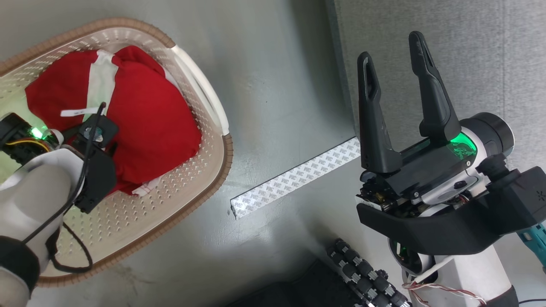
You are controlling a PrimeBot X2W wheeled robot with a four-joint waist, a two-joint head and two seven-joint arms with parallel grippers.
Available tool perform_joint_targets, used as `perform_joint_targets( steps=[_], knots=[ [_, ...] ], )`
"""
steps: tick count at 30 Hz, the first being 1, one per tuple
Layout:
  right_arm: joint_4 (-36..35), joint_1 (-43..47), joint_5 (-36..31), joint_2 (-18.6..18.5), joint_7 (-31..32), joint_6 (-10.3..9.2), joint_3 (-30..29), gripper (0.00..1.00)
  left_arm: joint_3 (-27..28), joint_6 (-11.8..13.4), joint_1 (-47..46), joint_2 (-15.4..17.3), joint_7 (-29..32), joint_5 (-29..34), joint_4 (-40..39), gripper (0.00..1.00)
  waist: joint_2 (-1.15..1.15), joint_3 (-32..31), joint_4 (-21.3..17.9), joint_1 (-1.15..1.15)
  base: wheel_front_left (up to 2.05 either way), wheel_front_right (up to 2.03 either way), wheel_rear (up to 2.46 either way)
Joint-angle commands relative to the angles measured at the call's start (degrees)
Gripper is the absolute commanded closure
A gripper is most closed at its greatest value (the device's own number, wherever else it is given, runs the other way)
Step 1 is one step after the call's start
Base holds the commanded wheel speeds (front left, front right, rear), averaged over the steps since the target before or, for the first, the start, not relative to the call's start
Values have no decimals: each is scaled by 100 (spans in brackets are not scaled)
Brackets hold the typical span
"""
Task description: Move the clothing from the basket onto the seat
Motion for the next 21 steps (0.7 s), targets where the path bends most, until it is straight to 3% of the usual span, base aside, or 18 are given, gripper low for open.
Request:
perform_joint_targets(
  steps=[1, 4, 7, 9, 10, 12, 13, 21],
  knots=[
    [-36, 54, -26, 15, -2, 4, -32, 0, -18, 17, -29, -25, -52, 80, 118, 0, 0, 35, 34, 0, 0, 0, 0],
    [-37, 67, -28, 15, -2, 4, -55, 0, -17, 26, -24, -103, -98, 82, 222, 0, 0, 58, 51, 0, 0, 0, 0],
    [-47, 146, -42, 15, -2, 4, -92, 0, -20, 32, -39, -233, -193, 82, 361, 16, 0, 97, 85, 0, 0, 0, 0],
    [-55, 182, -50, 15, -2, 4, -102, 0, -21, 42, -44, -298, -279, 86, 433, 40, 0, 119, 105, 0, 0, 0, 0],
    [-61, 184, -58, 15, -2, 4, -108, 0, -22, 30, -46, -328, -319, 97, 466, 60, 0, 129, 115, 0, 0, 0, 0],
    [-68, 213, -61, 15, -2, 4, -119, 0, -24, 31, -39, -389, -402, 88, 536, 83, 0, 144, 135, 0, 0, 0, 0],
    [-69, 229, -75, 15, -2, 4, -125, 0, -20, 27, -44, -415, -457, 87, 556, 100, 0, 151, 145, 0, 0, 0, 0],
    [-27, 114, -113, 15, -2, 4, -169, 0, 29, 17, -69, -528, -828, -14, 715, 100, 0, 139, 187, 0, 0, 0, 0]
  ],
)
